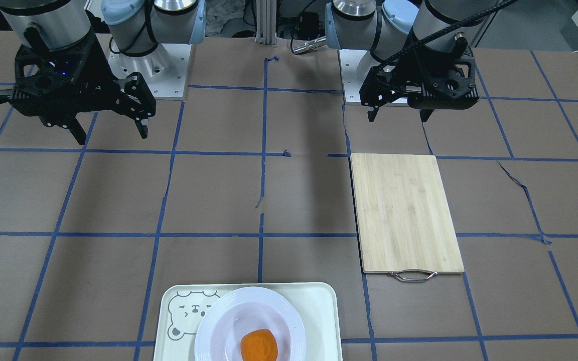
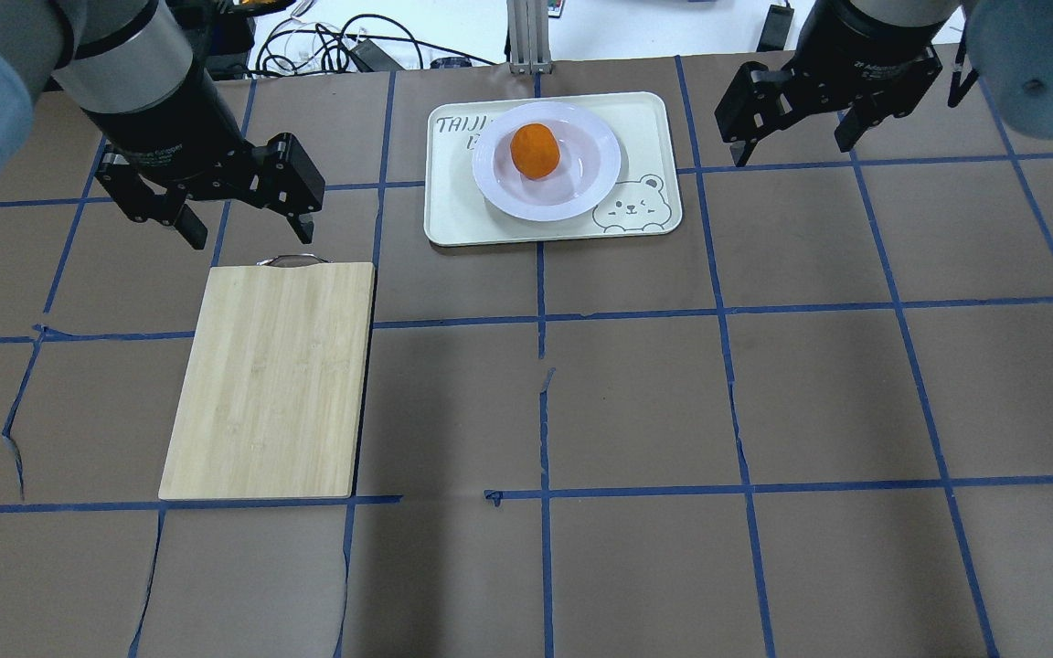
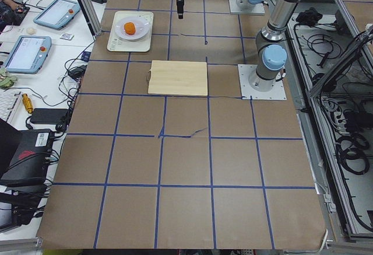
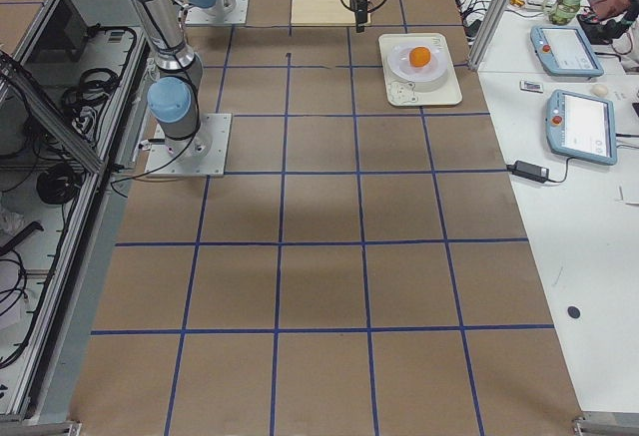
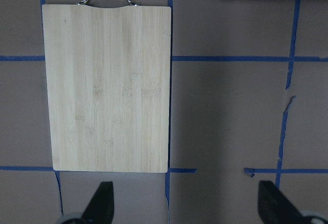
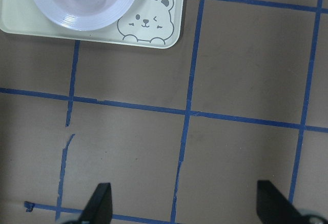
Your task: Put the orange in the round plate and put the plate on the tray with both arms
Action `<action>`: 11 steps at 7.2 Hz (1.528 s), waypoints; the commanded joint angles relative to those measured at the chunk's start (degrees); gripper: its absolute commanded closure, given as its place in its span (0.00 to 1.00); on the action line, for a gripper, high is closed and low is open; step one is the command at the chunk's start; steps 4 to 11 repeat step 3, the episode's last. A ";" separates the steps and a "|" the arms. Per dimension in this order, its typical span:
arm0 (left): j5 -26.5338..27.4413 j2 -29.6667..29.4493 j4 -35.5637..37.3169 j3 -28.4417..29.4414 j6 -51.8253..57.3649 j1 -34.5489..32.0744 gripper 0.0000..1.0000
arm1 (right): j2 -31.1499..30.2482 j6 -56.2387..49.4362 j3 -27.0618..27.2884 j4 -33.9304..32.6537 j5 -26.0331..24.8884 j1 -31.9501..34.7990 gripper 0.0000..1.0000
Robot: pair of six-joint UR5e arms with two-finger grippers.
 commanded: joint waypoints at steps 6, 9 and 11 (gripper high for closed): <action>0.00 -0.09 0.00 0.05 0.04 0.01 0.00 | 0.01 0.55 0.22 -0.44 0.16 0.01 0.00; 0.00 -0.09 0.00 0.05 0.04 0.01 0.00 | 0.01 0.55 0.22 -0.44 0.16 0.01 0.00; 0.00 -0.09 0.00 0.05 0.04 0.01 0.00 | 0.01 0.55 0.22 -0.44 0.16 0.01 0.00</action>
